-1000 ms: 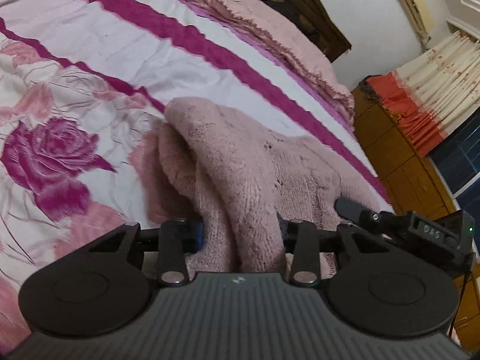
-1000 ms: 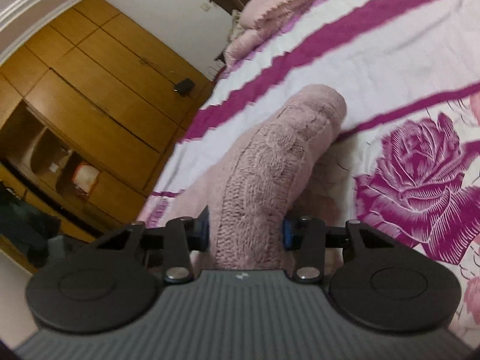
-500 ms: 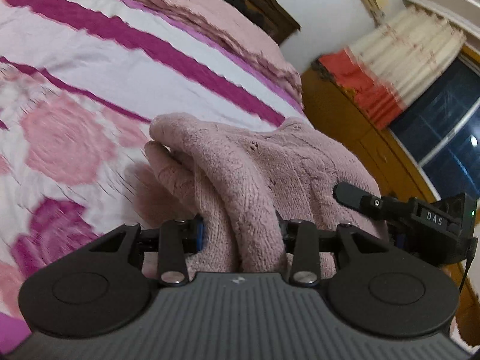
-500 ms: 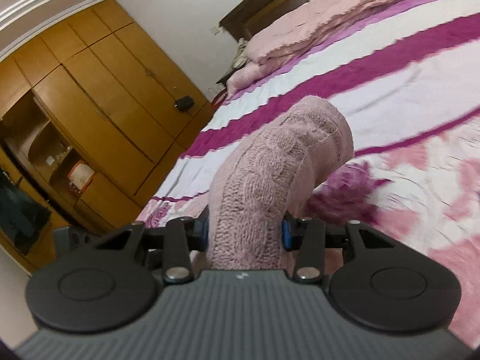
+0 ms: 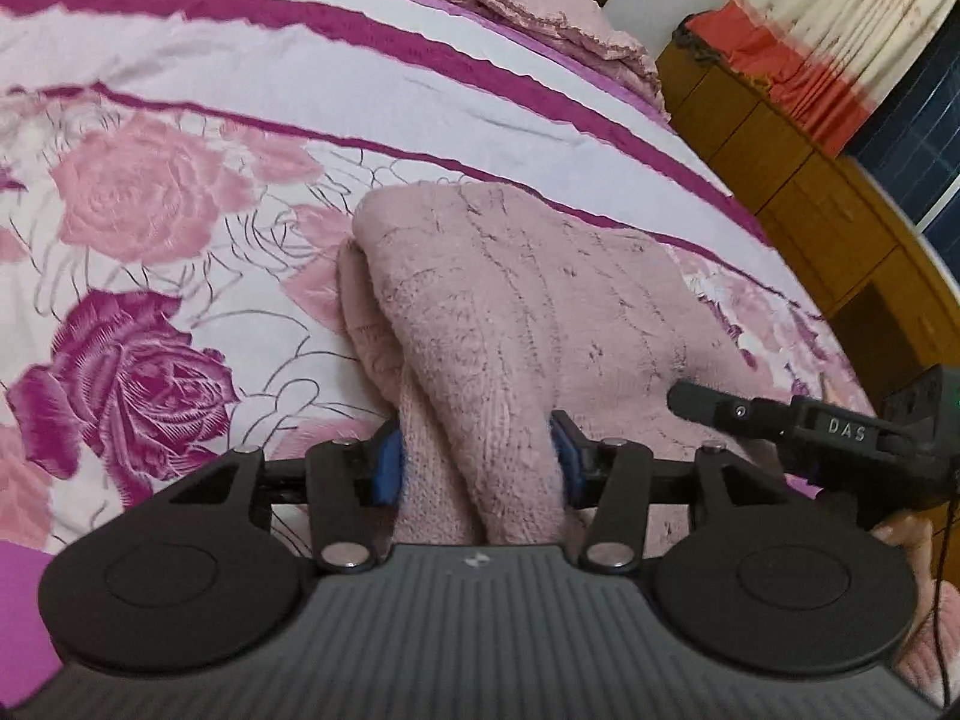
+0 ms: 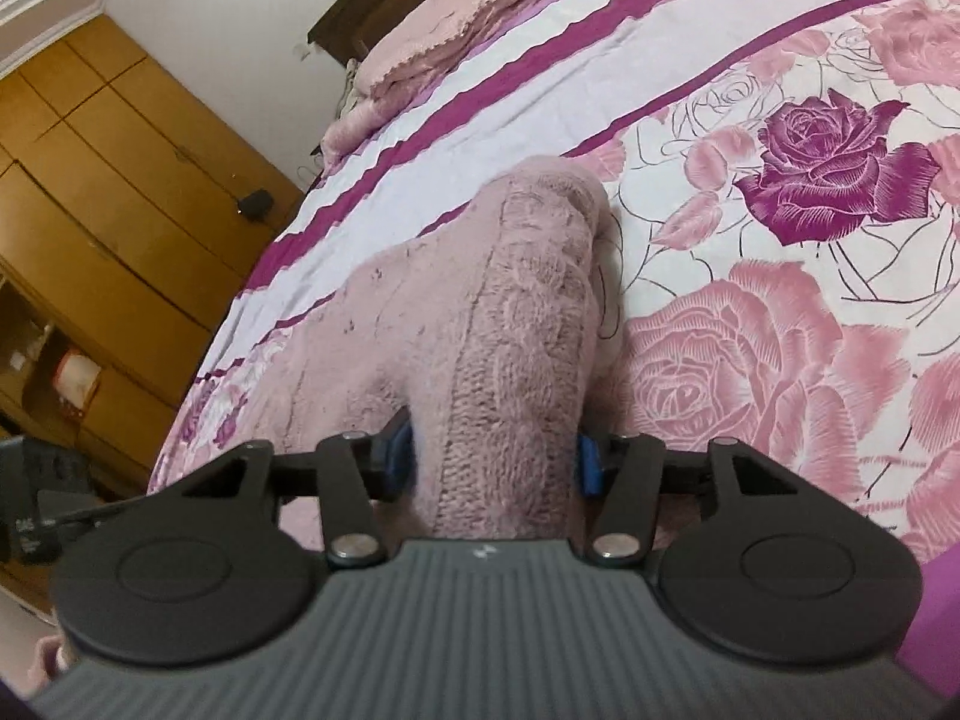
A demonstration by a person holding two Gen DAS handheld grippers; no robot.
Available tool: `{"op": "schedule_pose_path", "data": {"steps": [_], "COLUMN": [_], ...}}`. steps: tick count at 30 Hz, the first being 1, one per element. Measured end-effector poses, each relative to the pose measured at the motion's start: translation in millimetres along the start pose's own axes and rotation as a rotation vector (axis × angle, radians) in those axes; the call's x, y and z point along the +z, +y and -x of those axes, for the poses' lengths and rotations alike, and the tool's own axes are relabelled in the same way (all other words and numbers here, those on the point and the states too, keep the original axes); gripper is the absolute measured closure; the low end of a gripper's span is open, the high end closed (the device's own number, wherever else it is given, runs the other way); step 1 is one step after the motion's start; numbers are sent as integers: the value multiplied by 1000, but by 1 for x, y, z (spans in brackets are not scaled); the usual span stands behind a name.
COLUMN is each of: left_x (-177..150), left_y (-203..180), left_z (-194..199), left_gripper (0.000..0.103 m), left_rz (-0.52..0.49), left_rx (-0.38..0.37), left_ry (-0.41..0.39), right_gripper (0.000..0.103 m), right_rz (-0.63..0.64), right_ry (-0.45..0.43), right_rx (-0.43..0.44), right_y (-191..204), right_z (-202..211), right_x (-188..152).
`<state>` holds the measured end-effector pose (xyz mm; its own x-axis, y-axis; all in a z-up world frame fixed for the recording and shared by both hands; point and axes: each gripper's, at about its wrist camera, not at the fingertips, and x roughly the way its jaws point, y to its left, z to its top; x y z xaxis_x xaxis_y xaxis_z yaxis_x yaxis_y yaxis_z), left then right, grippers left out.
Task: Fold small clothes
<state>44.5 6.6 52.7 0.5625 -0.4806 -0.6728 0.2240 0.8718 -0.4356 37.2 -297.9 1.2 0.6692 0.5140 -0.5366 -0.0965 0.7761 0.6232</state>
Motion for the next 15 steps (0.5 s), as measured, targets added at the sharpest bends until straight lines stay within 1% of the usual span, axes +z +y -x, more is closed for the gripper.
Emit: {"op": "schedule_pose_path", "data": {"steps": [5, 8, 11, 13, 15], "left_x": [2, -5, -13, -21, -28], "left_y": [-17, -23, -29, -32, -31], "left_z": [18, 32, 45, 48, 44], "left_gripper": [47, 47, 46, 43, 40], "left_rz": [-68, -97, -132, -172, -196], "left_rx": [61, 93, 122, 174, 225], "left_ry": [-10, -14, -22, -30, -23], "right_gripper": [46, 47, 47, 47, 47], "right_rz": [44, 63, 79, 103, 144], "right_ry": [-26, -52, -57, -53, -42], "right_rx": [-45, -69, -85, -98, -128], "right_y": [9, 11, 14, 16, 18], "right_z": [22, 40, 56, 63, 62], "right_x": [-1, -7, -17, -24, -32]}}
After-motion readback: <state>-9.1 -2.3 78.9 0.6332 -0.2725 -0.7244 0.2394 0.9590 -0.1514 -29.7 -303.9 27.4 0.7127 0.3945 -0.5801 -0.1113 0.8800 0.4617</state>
